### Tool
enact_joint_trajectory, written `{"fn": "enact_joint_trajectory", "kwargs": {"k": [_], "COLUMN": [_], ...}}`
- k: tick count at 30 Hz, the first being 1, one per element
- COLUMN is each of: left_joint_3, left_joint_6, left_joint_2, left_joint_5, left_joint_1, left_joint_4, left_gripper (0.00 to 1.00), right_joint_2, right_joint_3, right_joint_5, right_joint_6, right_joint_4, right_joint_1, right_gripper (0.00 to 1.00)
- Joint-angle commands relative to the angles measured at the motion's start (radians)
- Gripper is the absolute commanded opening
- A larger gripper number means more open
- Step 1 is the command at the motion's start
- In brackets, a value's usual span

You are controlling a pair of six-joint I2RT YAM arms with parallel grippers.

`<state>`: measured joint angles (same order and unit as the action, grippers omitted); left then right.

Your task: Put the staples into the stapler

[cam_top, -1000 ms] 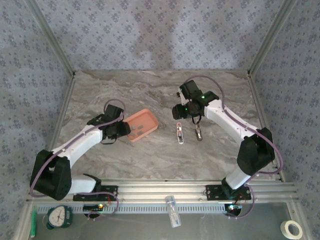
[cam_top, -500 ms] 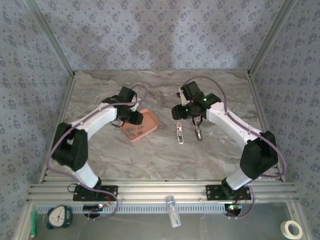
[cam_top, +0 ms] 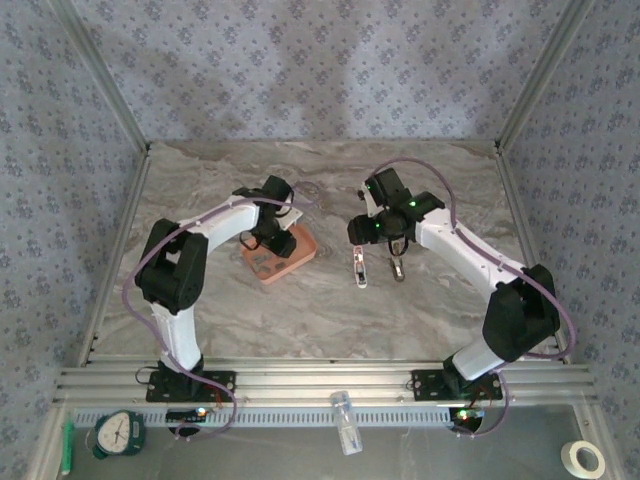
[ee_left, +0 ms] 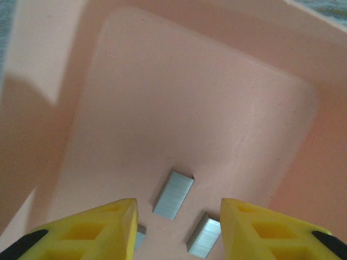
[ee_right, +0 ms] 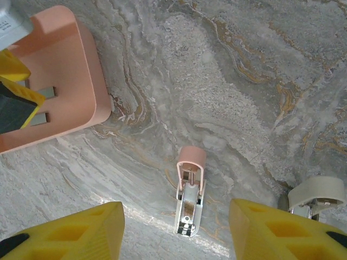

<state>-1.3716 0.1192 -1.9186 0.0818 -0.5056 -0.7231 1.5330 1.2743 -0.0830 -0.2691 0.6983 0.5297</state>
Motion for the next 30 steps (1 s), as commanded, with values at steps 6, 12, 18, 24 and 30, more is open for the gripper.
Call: {"fn": "enact_joint_trajectory", "kwargs": {"k": [6,12,18,24,30], "left_joint_3": [-0.019,-0.011,-0.005,0.007,-0.007], "left_joint_6": [0.007,0.007,0.005,-0.008,-0.028], "left_joint_2": [-0.045,-0.059,-0.085,-0.094,-0.107], "left_joint_5": [-0.035,-0.081,-0.088,-0.087,-0.082], "left_joint_1": [-0.012,-0.011,-0.010,-0.011,-0.010], "left_joint_4": [0.001,0.014,0.011,0.023,0.013], "left_gripper": [0.43,0.42,0.37,0.33,0.25], "right_joint_2": [-0.026,-0.034,-0.037,-0.038,-0.042], "right_joint_3": [-0.010,-0.023,-0.032,-0.032,-0.030], "right_joint_5": [0.004,0.010,0.009,0.005,0.003], "right_joint_6": [-0.008,-0.011,-0.021,-0.024,-0.026], "right_joint_4": [-0.014,-0.044,-0.048,-0.035,-0.028], "right_joint_1": [-0.005,-0.001,0.007,0.007,0.007], "right_gripper": [0.55,0.55,0.55,0.54,0.54]}}
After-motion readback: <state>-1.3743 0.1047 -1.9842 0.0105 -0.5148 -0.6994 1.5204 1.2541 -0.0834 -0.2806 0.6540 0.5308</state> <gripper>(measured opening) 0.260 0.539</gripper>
